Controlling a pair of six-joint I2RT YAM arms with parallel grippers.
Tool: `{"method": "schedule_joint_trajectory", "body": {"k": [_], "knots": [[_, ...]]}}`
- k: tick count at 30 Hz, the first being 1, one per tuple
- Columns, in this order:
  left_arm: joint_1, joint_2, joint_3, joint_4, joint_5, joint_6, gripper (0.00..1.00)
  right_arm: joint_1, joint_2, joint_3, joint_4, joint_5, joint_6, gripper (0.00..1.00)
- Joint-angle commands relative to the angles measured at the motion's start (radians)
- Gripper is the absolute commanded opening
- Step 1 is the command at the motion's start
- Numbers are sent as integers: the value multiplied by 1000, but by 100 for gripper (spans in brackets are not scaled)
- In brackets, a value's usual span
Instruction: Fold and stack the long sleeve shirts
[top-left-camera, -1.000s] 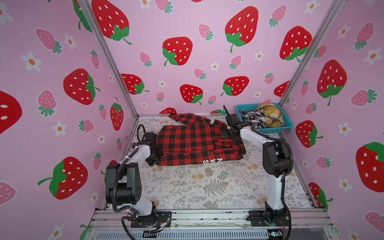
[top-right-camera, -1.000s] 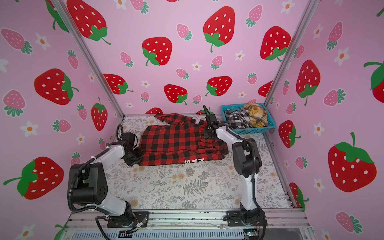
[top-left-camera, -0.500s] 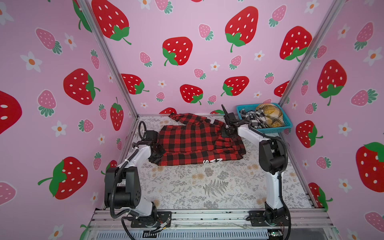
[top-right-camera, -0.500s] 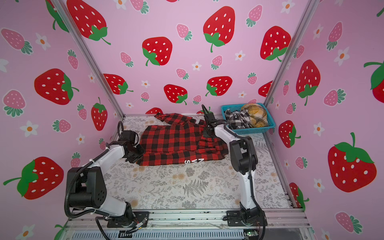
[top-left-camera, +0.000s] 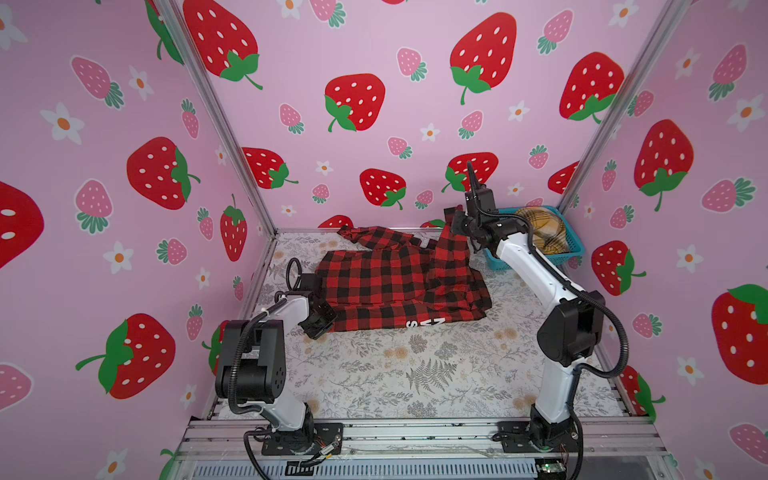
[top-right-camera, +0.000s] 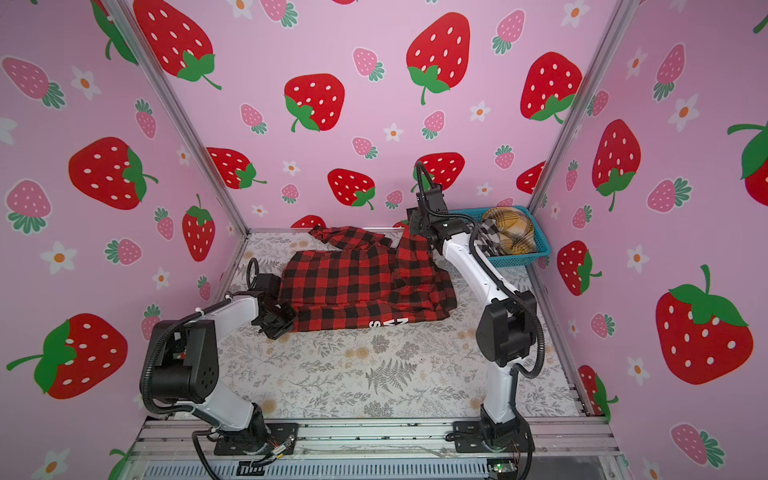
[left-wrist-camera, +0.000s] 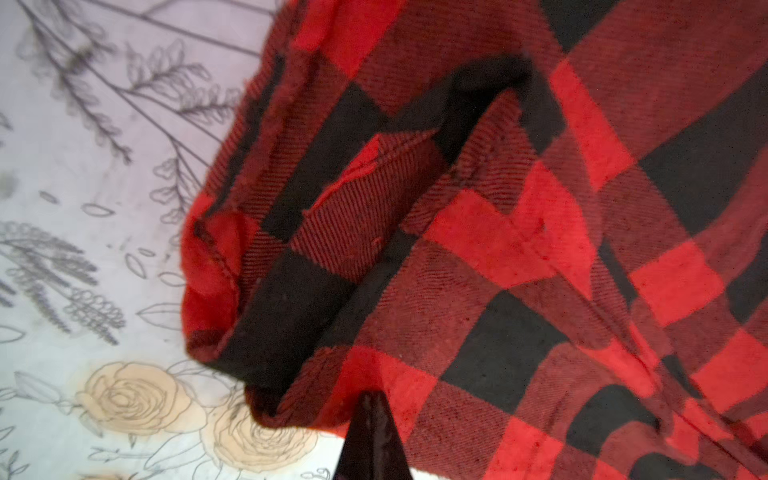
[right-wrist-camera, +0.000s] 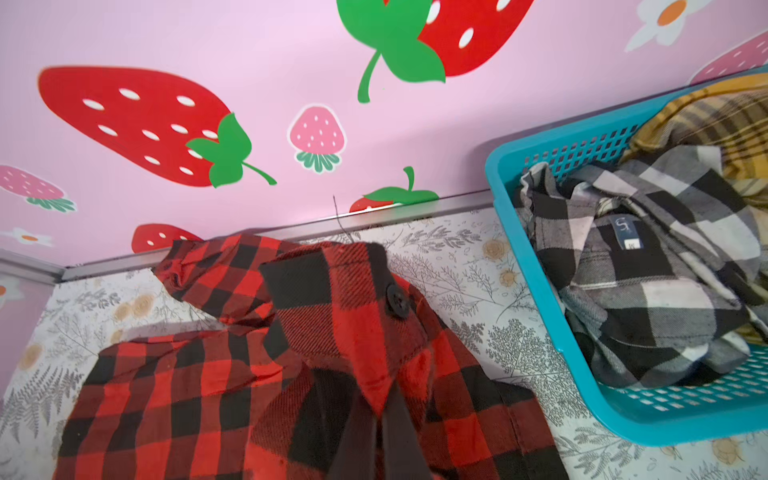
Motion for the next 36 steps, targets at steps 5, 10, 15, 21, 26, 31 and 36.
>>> {"method": "schedule_joint_trajectory", "body": {"k": [5, 10, 15, 21, 26, 31, 36], "knots": [[2, -18, 3, 3, 14, -12, 0, 67, -5, 83, 18, 57, 52, 0], [2, -103, 12, -5, 65, -42, 0, 233, -6, -31, 63, 156, 76, 0], [3, -238, 41, -60, 69, -92, 19, 450, 34, -210, 140, 211, 177, 3], [-8, -340, -29, -69, 83, -168, 56, 616, 72, -378, 172, 108, 221, 57], [-131, -340, -81, -32, 94, -248, 65, 606, -124, -553, 158, 98, 216, 78], [-246, -321, -103, 45, 104, -378, 73, 511, -243, -613, 74, 19, 192, 74], [-261, -242, -45, 86, 118, -434, 71, 361, -278, -713, 98, -132, 181, 59]]}}
